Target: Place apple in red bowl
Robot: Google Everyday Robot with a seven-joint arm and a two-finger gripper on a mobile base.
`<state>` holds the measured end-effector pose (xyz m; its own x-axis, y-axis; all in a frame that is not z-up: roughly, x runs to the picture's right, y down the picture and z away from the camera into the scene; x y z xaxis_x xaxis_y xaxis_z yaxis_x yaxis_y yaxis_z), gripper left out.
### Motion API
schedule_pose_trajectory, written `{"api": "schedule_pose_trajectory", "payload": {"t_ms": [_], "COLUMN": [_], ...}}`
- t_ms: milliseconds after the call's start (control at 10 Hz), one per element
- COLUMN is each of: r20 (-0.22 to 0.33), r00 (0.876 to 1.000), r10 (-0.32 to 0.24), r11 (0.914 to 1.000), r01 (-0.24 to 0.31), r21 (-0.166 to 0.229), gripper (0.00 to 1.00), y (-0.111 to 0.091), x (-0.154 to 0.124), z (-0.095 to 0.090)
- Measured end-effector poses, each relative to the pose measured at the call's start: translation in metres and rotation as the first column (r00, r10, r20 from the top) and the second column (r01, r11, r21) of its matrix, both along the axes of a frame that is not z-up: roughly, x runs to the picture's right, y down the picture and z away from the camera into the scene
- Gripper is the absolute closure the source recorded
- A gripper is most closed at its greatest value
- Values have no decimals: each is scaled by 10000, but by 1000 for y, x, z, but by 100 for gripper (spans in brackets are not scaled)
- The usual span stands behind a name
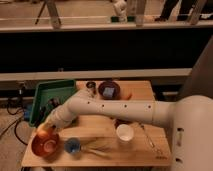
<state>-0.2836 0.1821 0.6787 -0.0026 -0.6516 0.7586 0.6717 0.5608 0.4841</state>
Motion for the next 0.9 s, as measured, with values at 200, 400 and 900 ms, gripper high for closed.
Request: {"api": "schedule_pose_trajectory", "payload": {"t_ms": [200, 400, 900], "r20": [18, 26, 47], "r00": [10000, 10000, 9999], "r10": [-27, -55, -129], "r11": [10000, 10000, 9999], "r01": [27, 55, 129], "r21": [-35, -56, -91], "gripper": [67, 65, 41], "y": [2, 4, 8], "x": [0, 0, -1], "z": [0, 0, 0]}}
